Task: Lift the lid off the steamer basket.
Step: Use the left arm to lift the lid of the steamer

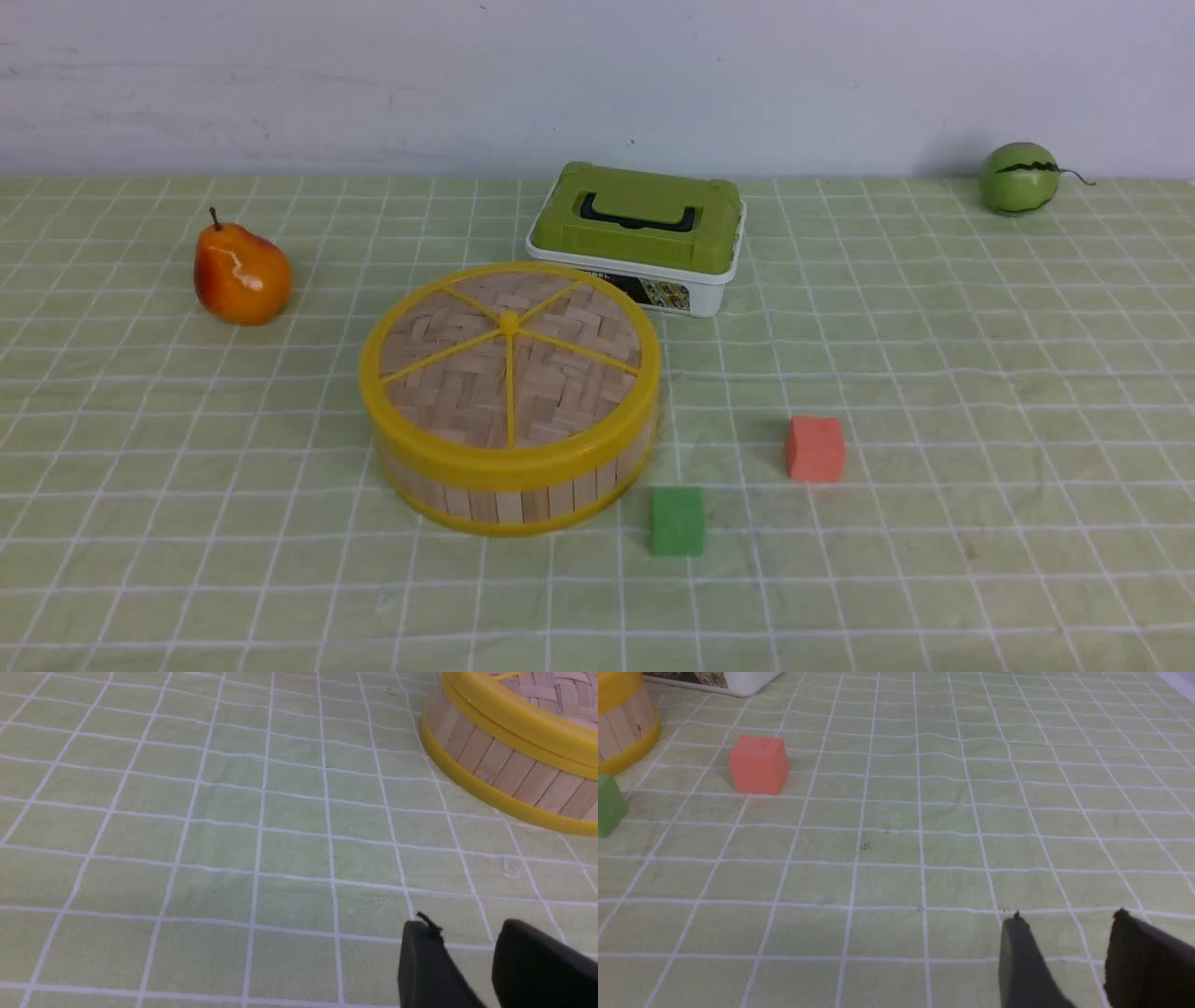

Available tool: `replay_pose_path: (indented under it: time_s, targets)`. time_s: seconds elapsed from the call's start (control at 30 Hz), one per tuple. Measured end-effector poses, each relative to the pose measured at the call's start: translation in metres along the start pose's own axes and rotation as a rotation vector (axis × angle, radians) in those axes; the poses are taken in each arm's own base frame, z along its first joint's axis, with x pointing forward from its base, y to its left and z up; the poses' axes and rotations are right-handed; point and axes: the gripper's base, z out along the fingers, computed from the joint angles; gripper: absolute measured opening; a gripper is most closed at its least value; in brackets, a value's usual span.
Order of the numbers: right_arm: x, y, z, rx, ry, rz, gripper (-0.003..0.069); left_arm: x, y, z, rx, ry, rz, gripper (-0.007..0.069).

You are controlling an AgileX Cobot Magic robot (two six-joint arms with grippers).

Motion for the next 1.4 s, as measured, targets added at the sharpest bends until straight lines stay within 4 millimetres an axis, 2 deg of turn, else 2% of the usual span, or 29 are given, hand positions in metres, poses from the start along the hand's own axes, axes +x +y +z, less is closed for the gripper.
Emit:
replay_pose_path:
  time_s: [1.1,1.2,1.4]
  targets:
    - [0.0,0.0,0.0,0.0,0.0,0.0,0.0241,-0.001,0.0,0.0,0.0,-0.015,0.009,0.0237]
    - [0.0,0.0,0.0,0.0,0.0,0.0,0.0241,-0.01,-0.002,-0.001,0.026,-0.107,0.009,0.0237]
    - [0.0,0.0,0.0,0.0,0.0,0.0,0.0241,-0.042,-0.012,-0.011,0.13,-0.485,0.009,0.0237]
